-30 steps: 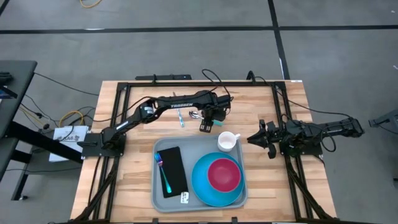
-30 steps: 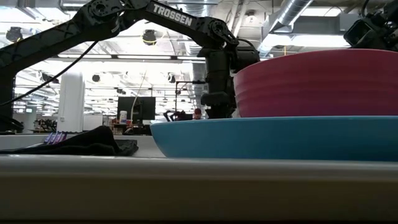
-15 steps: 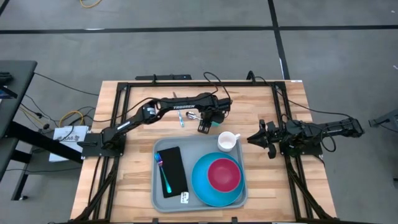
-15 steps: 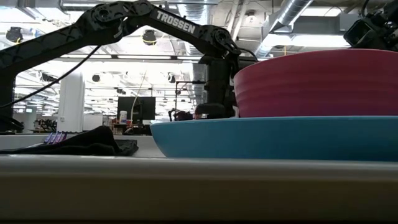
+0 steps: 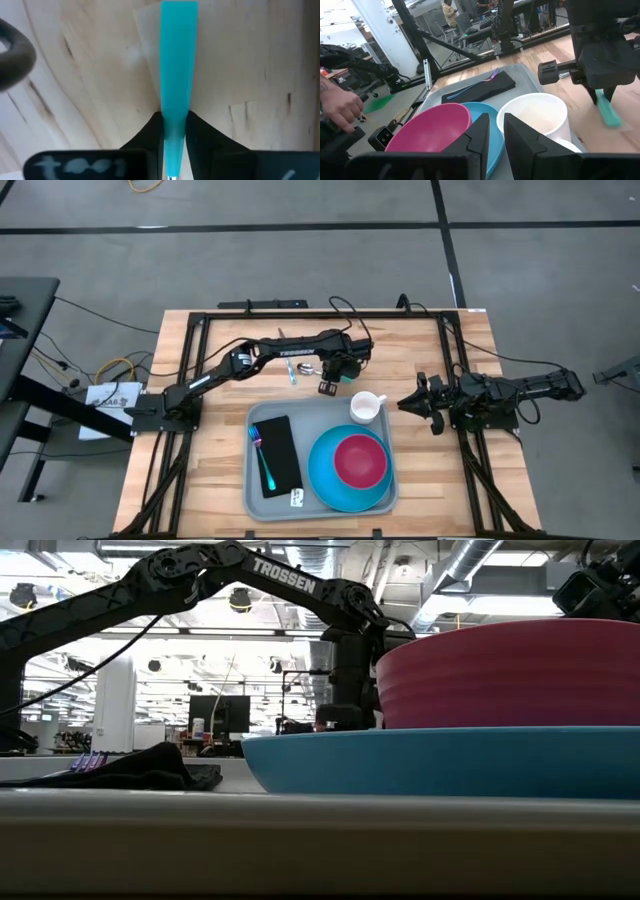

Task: Set up tray
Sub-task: Put the blue spoon on the black napkin to the right of the blue fork

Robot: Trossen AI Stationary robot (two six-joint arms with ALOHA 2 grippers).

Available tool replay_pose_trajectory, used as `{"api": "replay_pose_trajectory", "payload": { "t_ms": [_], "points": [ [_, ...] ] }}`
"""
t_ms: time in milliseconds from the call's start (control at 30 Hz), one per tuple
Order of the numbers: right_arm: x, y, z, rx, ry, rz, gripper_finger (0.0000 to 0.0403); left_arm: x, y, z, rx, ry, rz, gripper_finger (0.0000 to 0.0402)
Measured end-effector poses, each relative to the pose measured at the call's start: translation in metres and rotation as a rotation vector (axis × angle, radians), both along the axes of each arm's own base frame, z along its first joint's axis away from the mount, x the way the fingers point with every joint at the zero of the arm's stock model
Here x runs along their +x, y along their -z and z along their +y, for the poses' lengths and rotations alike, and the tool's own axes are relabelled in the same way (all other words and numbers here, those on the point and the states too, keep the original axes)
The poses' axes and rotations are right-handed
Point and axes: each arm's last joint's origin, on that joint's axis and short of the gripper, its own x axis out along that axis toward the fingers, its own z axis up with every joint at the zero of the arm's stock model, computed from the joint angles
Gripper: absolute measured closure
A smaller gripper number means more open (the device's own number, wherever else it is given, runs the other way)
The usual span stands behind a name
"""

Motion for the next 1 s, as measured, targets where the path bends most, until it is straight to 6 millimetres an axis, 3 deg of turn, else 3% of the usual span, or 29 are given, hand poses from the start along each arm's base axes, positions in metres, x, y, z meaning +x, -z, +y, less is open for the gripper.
{"api": "replay_pose_trajectory", "payload": {
  "t_ms": [100,333,567,733,1000],
  "points": [
    [0.000,0.000,0.000,0.000,0.000,0.000,0.0352,-0.003,-0.005,-0.001,0.012,-0.006,0.015,0.0365],
    [0.000,0.000,0.000,0.000,0.000,0.000,0.0352,-0.019,-0.052,-0.010,0.007,-0.026,0.012,0.0365],
    [0.000,0.000,0.000,0.000,0.000,0.000,0.0352,-0.040,-0.102,-0.042,-0.005,0.047,0.040,0.0365],
    [0.000,0.000,0.000,0.000,0.000,0.000,0.0352,-0.046,-0.125,-0.089,-0.042,0.137,0.013,0.0365],
    [0.000,0.000,0.000,0.000,0.000,0.000,0.0352,-0.068,-0.158,-0.203,-0.075,0.393,-0.062,0.0365]
  ]
}}
